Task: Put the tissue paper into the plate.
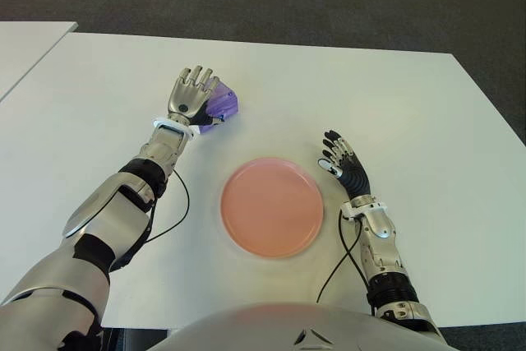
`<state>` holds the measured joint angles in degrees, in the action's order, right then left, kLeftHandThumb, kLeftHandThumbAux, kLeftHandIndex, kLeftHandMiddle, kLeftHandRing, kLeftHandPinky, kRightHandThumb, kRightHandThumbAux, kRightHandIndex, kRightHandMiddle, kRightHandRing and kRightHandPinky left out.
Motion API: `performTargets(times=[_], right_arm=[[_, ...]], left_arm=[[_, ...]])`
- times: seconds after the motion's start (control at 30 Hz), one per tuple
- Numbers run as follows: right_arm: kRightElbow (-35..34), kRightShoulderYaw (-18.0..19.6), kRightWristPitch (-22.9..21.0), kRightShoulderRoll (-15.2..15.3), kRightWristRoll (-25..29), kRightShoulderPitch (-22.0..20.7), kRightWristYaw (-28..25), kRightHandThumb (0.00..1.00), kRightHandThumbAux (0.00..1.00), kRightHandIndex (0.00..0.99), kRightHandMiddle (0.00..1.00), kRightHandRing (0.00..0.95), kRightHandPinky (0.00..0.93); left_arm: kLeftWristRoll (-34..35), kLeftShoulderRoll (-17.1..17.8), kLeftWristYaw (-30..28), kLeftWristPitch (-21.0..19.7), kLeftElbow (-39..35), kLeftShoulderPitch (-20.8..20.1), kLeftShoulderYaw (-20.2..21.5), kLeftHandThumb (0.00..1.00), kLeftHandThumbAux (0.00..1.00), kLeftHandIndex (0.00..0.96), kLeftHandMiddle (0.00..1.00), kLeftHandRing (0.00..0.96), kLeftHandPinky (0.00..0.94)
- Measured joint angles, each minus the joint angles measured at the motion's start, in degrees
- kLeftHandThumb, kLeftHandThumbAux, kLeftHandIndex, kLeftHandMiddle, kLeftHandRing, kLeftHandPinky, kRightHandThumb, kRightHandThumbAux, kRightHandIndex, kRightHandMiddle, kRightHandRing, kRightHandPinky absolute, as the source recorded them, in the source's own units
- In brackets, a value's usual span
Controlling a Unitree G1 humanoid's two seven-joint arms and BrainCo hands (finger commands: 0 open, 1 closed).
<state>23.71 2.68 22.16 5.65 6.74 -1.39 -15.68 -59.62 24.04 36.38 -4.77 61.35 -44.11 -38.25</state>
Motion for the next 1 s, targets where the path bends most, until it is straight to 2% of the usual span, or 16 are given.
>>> performTargets(times=[1.0], right_arm=[[-3.7, -0.6, -1.9, 0.4, 0.0, 2.9, 0.0, 0.0, 0.632, 0.0, 0.0, 0.0, 0.0]], left_arm=[[2.0, -0.7, 1.6, 1.1, 0.8, 0.0, -0.2, 0.0, 0.366, 0.0, 0.0, 0.0, 0.0]])
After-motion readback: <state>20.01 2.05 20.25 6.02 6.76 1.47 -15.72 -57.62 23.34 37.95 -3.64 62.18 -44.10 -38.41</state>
